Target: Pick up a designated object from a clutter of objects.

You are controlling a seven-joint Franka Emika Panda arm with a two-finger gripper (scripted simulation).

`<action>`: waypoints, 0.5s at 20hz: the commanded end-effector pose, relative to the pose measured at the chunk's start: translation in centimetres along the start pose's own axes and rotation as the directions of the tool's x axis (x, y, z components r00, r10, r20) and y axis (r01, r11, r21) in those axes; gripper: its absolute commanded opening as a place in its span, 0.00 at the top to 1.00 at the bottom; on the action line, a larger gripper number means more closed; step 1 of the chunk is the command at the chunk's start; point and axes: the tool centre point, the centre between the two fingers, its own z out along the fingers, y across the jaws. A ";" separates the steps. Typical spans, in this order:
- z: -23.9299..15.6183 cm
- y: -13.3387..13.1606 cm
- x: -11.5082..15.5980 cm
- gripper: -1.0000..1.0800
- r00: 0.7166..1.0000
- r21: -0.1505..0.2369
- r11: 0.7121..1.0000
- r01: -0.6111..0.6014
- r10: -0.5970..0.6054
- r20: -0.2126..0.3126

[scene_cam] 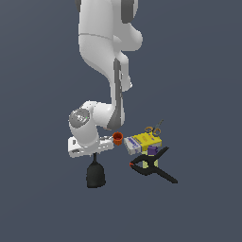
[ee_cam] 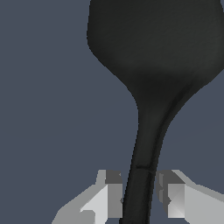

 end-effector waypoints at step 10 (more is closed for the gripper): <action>-1.1 0.2 -0.4 1.00 1.000 0.000 1.000 0.000 0.000 0.000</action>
